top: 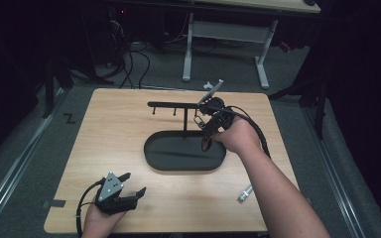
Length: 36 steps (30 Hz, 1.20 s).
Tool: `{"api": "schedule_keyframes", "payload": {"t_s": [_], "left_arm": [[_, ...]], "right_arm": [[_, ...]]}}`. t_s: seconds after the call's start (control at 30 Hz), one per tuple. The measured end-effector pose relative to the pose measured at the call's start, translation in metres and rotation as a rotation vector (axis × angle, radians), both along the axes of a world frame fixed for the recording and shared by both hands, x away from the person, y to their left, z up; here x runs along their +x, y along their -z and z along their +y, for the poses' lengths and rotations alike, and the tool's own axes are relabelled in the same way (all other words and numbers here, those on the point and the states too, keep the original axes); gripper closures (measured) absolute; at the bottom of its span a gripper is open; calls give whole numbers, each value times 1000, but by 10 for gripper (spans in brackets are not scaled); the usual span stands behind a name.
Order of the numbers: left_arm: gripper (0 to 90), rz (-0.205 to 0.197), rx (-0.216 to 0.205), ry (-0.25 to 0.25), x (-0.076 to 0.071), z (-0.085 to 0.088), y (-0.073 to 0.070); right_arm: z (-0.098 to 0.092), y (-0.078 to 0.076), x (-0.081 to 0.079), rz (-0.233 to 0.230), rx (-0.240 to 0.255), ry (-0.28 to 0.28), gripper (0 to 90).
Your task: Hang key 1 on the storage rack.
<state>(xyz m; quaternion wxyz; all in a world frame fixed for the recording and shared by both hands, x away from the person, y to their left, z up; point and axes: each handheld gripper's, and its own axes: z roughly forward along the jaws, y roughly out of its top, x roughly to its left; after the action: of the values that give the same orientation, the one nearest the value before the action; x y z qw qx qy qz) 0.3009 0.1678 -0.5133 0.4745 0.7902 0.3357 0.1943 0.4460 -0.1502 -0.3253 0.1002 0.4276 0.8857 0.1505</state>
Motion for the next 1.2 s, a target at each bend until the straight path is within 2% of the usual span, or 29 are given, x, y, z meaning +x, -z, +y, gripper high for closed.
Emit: {"api": "schedule_keyframes", "payload": {"t_s": [0.47,0.83,1.2], "left_arm": [[248,1,-5,6,1,1,0],[248,7,-1,11,1,1,0],[247,9,1,17,1,-1,1]], "right_arm": [[10,-1,15,-16,-12,21,807],[11,10,22,-13,-35,51,807],[12,25,34,-21,-15,78,797]]}}
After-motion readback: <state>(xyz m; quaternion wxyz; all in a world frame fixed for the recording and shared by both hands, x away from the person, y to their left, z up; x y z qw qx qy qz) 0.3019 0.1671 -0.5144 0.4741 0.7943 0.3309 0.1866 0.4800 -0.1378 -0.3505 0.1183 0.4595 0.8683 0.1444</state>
